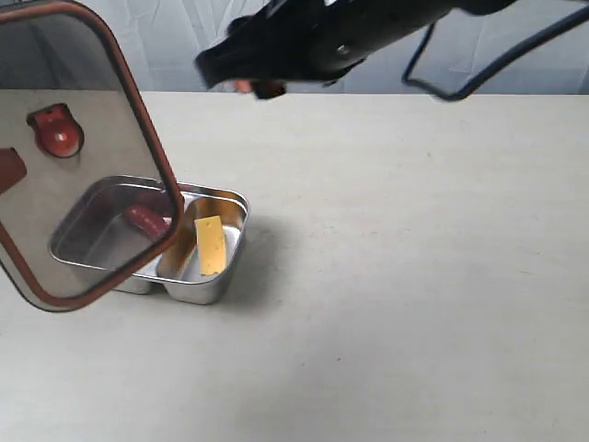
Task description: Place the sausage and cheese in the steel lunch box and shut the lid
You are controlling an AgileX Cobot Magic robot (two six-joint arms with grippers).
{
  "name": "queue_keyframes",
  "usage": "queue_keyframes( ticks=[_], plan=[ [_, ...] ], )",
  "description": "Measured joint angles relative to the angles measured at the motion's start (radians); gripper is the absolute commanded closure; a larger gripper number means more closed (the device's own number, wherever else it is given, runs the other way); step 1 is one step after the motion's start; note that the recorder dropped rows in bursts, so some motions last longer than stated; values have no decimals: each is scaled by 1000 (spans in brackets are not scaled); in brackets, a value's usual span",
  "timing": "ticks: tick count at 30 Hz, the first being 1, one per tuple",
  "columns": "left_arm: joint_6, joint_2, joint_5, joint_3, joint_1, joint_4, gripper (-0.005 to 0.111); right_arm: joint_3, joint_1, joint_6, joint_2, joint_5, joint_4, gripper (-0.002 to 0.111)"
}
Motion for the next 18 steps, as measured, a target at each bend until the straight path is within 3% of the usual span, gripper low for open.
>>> queue_keyframes(
  ticks=[7, 11, 18],
  plan=[
    [20, 124, -40, -116, 0, 382, 107, 0, -157, 121, -90, 175, -139, 53],
    [80, 196, -42, -164, -15, 569, 107, 0, -184, 129, -105, 197, -142, 53],
    [169, 272, -192, -190, -146, 865, 107, 0, -187, 131, -109, 202, -145, 53]
  ],
)
